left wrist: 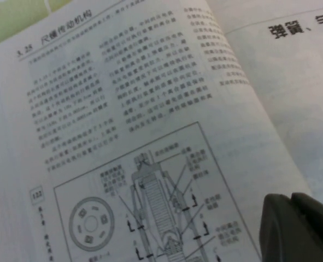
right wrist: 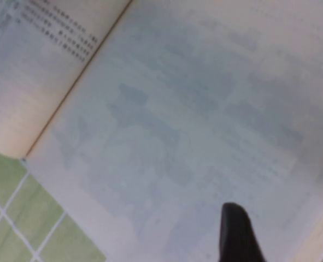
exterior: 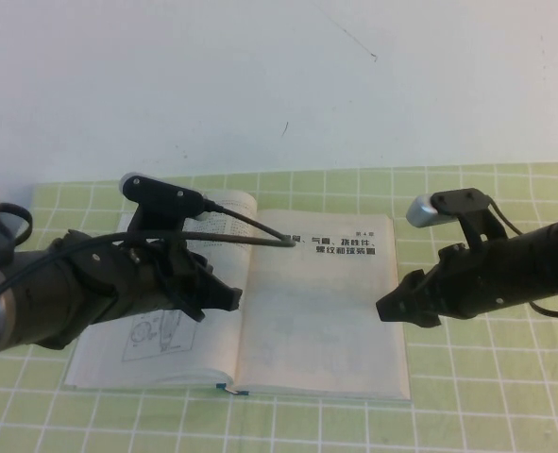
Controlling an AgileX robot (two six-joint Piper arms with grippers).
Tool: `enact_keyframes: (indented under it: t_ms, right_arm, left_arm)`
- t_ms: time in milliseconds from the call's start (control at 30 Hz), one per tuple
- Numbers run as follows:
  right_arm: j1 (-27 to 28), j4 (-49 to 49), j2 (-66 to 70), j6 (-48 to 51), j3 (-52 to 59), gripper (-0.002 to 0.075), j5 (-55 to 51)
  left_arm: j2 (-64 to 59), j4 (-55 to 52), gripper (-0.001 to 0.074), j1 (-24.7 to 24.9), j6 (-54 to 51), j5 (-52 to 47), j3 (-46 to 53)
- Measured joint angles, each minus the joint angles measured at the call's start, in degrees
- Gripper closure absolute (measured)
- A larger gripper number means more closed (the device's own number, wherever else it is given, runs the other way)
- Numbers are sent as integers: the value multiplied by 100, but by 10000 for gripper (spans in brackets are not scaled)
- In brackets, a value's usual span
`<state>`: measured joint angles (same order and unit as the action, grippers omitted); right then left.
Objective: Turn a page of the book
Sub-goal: Open the closed book
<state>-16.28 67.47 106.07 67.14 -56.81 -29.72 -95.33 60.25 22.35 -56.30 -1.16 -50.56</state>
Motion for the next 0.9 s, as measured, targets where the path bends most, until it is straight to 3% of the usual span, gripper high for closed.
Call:
enact_keyframes:
  t_ms: [233, 900]
  right_arm:
    - [0, 69, 410, -509, -301, 343, 0]
    - [0, 141, 628, -533, -337, 340, 38]
  left_arm:
    - [-386, -9, 739, 0, -34, 224, 0]
    - [-661, 190, 739, 0, -49, -3, -13]
